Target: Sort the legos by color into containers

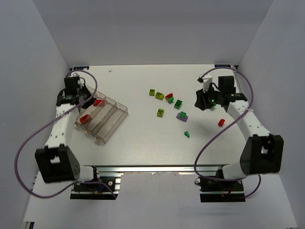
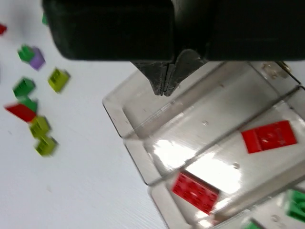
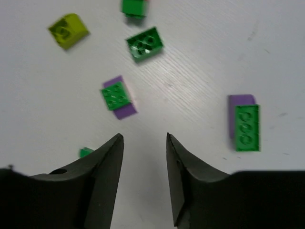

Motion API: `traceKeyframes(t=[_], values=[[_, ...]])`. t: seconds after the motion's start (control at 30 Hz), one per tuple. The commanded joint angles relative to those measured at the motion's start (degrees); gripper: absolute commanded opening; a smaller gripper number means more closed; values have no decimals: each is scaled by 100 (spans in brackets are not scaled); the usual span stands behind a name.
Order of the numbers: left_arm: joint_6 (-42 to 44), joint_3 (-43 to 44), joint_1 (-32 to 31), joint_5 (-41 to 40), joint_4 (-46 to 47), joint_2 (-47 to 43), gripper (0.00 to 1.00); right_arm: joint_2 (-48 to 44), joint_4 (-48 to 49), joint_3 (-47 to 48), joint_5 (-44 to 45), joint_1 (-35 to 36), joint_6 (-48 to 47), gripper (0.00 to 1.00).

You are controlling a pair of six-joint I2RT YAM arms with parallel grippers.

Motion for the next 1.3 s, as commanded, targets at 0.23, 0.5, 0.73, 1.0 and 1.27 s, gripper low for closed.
traceKeyframes(t=[0.23, 0.5, 0.73, 1.0, 1.27], values=[[-776, -1963, -9, 2089, 1221, -2369, 23, 676, -491, 768, 1112, -682, 267, 50], [-811, -2517, -9, 2028, 1071, -2827, 30, 984, -798, 883, 1929, -1007, 1295, 58], [-978, -2798, -9, 1975, 1168, -3082, 40, 914, -1202, 497, 3125, -1314, 2200, 70], [-916, -2764, -9, 1922, 1045, -3082, 55, 1195, -1273, 92, 2923, -1649, 2807, 70], [-969, -2772, -9, 1852, 992, -3196, 59, 1863, -940, 215, 2422, -1807, 3308, 67]])
